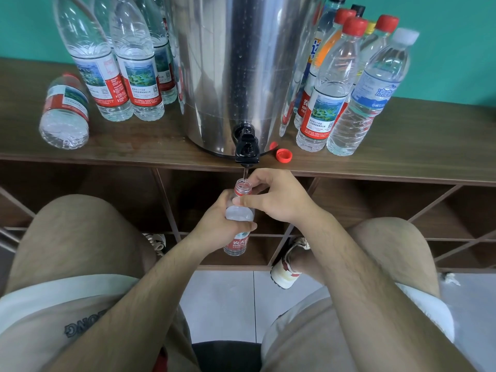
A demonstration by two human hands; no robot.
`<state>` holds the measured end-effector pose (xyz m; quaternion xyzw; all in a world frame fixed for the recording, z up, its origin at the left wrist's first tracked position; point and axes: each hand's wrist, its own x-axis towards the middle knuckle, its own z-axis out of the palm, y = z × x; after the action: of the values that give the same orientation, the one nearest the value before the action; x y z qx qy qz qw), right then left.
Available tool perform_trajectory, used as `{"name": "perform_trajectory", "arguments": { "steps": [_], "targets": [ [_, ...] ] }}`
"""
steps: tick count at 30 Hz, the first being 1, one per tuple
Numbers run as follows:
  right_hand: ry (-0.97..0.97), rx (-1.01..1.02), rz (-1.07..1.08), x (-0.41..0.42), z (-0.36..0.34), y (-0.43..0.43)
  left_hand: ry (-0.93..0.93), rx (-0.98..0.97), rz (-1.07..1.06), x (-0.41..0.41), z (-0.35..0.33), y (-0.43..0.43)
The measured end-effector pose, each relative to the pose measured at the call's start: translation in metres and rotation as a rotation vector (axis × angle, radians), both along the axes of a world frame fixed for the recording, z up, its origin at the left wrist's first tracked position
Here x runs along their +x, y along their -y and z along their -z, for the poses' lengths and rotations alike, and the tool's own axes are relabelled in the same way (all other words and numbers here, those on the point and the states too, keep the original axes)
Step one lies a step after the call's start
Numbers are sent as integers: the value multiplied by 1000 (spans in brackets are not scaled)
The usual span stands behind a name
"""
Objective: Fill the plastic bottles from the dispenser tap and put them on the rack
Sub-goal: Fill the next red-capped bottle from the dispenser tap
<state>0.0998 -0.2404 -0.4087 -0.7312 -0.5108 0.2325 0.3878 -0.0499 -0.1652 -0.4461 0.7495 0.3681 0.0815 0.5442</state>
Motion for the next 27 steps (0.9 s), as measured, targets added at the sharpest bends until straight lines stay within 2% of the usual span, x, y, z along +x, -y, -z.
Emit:
{"name": "perform_trajectory", "arguments": {
  "steps": [27],
  "targets": [
    [-7,8,-13,0,3,0,-7,-10,3,-2,-4,3]
  ]
}}
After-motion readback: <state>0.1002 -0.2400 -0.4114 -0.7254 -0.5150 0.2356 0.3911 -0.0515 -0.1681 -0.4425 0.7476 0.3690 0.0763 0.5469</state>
